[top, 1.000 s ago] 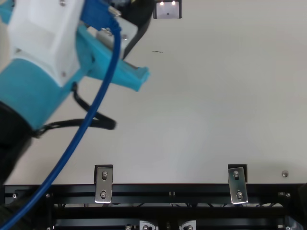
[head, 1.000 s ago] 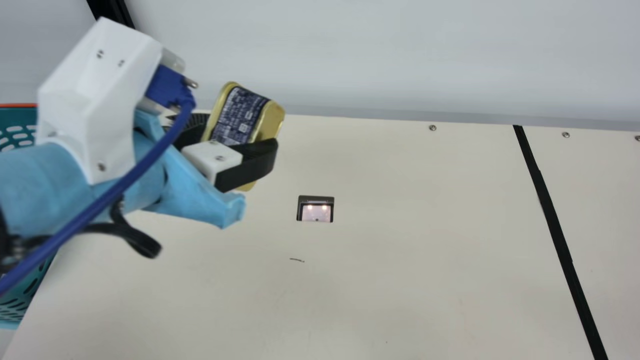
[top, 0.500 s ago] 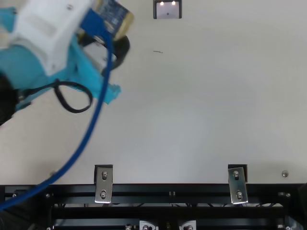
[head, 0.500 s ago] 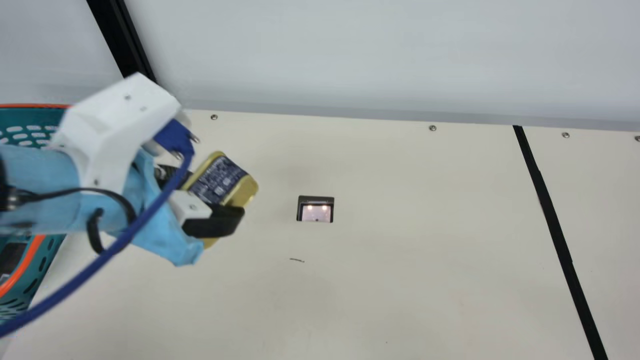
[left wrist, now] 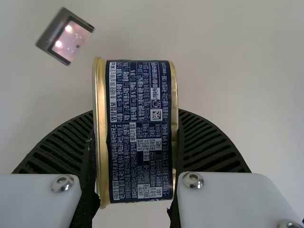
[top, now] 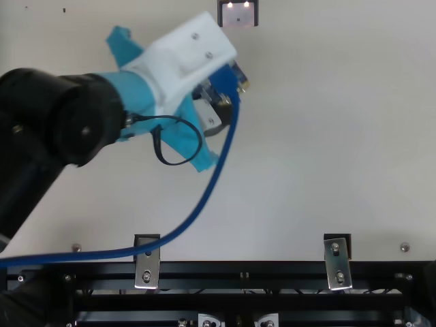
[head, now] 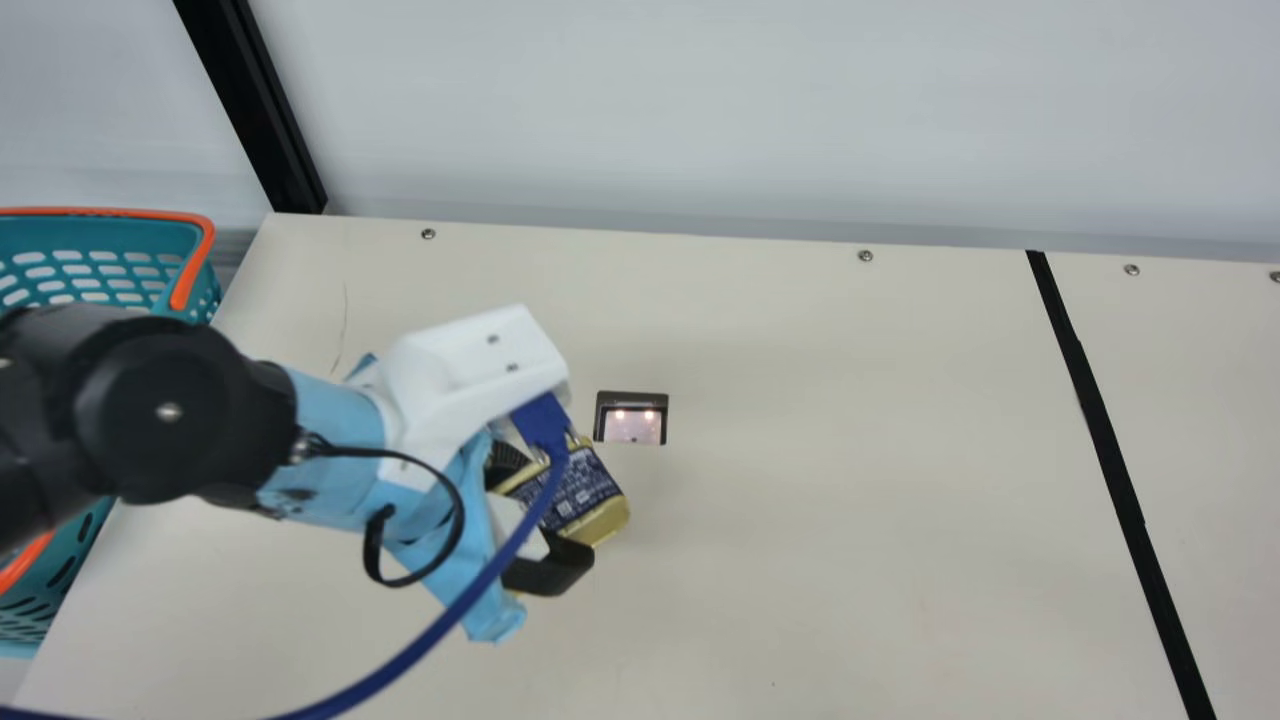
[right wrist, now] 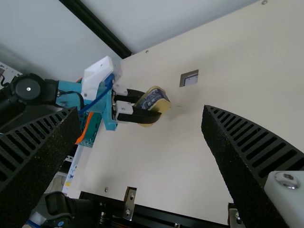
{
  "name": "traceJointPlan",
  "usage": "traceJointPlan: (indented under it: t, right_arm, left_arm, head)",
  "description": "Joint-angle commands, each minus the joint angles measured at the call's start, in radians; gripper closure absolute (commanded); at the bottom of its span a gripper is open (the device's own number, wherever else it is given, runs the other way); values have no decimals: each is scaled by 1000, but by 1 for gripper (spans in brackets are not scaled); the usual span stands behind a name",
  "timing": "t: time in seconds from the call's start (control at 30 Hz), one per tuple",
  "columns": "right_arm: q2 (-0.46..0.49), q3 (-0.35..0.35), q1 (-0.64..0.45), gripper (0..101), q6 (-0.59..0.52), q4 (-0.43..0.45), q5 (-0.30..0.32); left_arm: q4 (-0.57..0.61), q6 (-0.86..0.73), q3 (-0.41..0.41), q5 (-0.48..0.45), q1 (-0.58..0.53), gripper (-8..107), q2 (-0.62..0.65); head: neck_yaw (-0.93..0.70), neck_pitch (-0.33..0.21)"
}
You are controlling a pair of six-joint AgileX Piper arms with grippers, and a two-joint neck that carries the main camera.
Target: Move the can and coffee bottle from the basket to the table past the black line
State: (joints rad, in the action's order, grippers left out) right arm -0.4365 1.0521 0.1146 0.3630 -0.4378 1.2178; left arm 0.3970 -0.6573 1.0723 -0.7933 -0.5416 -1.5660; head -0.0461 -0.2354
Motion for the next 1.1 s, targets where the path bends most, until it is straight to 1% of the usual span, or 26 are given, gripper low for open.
traceJointPlan:
  t: [0.0, 0.13, 0.27, 0.53, 0.6, 0.63, 0.67, 0.7, 0.73, 0.87, 1.07]
  right_arm:
    - [0, 0, 0, 0, 0, 0, 0]
    - [0, 0, 0, 0, 0, 0, 0]
    - [0, 0, 0, 0, 0, 0, 0]
    - [0, 0, 0, 0, 0, 0, 0]
    - [0, 0, 0, 0, 0, 0, 0]
    - [0, 0, 0, 0, 0, 0, 0]
    - [0, 0, 0, 0, 0, 0, 0]
    - [0, 0, 0, 0, 0, 0, 0]
    - [0, 0, 0, 0, 0, 0, 0]
    - [0, 0, 0, 0, 0, 0, 0]
    - [0, 0, 0, 0, 0, 0, 0]
  left_arm:
    - [-12, -50, 11, -19, -17, 89, -27]
    - [-38, -102, 25, -42, -46, 89, -69]
    - [-61, -141, 29, -43, -76, 89, -107]
    - [-59, -181, 32, -54, -107, 89, -145]
    - [-52, -190, 31, -56, -107, 59, -145]
    - [-47, -196, 28, -57, -106, 54, -144]
    - [-40, -202, 25, -55, -104, 36, -142]
    - [-30, -210, 21, -52, -102, 25, -138]
    - [-18, -219, 15, -48, -100, 9, -133]
    - [52, -264, -19, -20, -86, 9, -98]
    - [204, -360, -94, 74, -42, 9, 0]
  head:
    - [7, -1]
    - [7, -1]
    - [7, -1]
    - [7, -1]
    - [7, -1]
    - [7, -1]
    - [7, -1]
    - [7, -1]
    - [7, -1]
    - [7, -1]
    - [7, -1]
